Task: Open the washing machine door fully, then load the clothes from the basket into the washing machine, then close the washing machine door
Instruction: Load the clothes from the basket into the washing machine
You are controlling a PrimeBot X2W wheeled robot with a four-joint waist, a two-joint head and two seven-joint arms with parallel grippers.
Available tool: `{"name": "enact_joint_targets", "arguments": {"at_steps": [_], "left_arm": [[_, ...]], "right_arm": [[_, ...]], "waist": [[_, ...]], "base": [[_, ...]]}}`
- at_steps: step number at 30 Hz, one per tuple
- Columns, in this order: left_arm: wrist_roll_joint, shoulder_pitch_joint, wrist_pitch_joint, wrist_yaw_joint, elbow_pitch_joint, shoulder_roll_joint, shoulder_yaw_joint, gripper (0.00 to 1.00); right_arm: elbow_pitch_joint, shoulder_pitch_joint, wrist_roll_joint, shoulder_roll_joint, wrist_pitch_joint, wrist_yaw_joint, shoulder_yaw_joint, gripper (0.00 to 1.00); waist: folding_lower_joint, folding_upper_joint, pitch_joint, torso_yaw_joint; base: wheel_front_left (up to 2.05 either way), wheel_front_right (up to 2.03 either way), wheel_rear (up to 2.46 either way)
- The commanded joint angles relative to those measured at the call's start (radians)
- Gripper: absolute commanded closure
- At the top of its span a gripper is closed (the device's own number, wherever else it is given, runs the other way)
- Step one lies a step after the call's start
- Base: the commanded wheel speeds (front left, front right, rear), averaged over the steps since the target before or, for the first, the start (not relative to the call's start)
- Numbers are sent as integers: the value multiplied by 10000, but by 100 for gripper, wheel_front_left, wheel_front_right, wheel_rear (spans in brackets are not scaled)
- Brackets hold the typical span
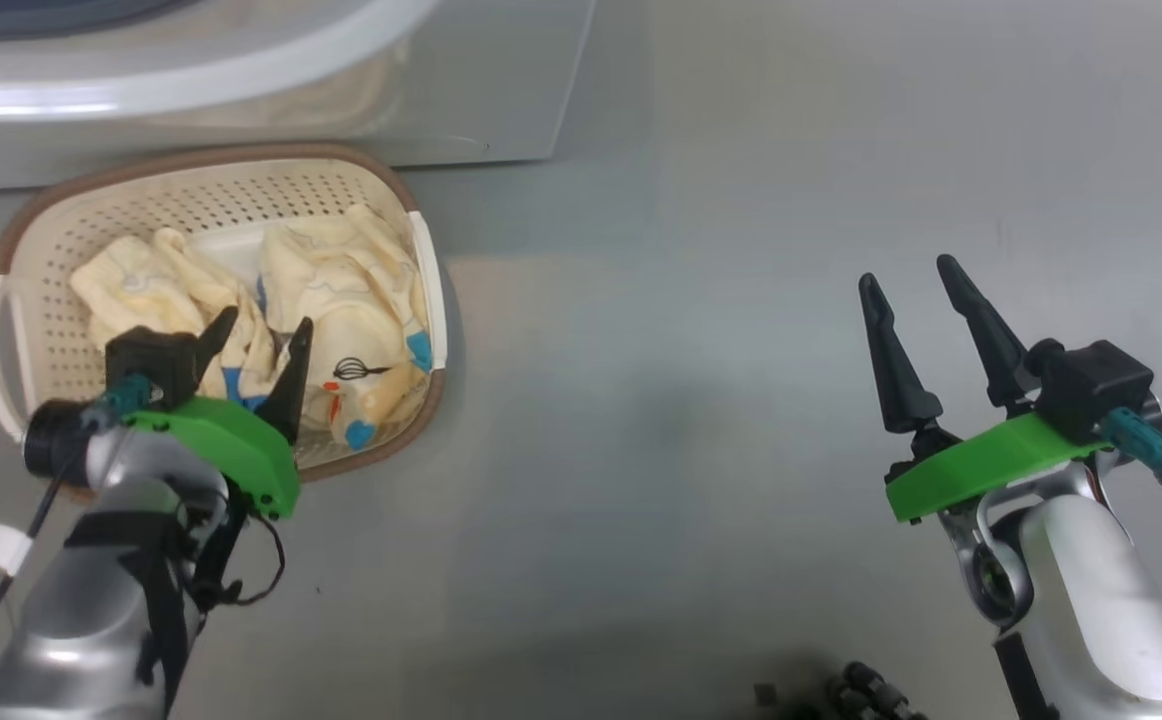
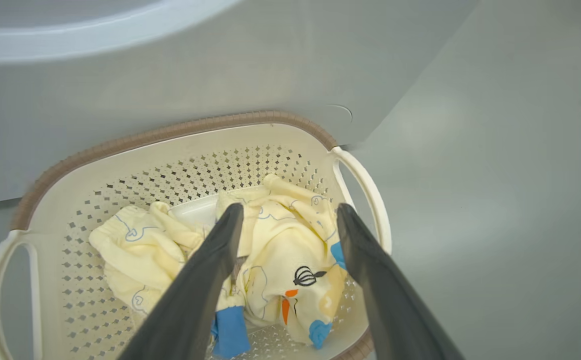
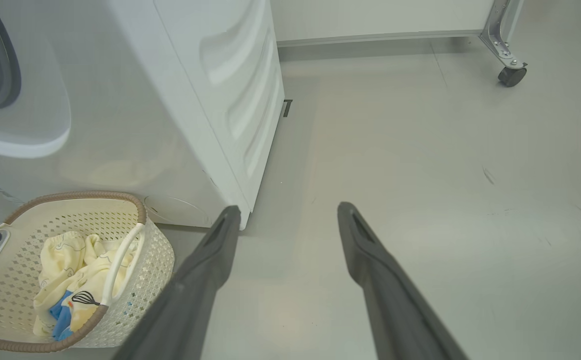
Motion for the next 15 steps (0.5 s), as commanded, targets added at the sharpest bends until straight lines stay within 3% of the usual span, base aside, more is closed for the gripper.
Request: {"name": "enact_joint_targets", "arguments": {"at_steps": [1, 15], "left_arm": [[-164, -321, 79, 8, 102, 506, 66, 0], [-1867, -2887, 1333, 7, 2580, 1475, -2481, 0]], "right_arm": [[-329, -96, -9, 49, -97, -29, 149, 0], [-719, -427, 393, 74, -97, -29, 540, 0]], "waist": [[-2, 1, 610, -503], [-2, 1, 2206, -1267]], "base": [[0, 0, 0], [0, 0, 0]]}}
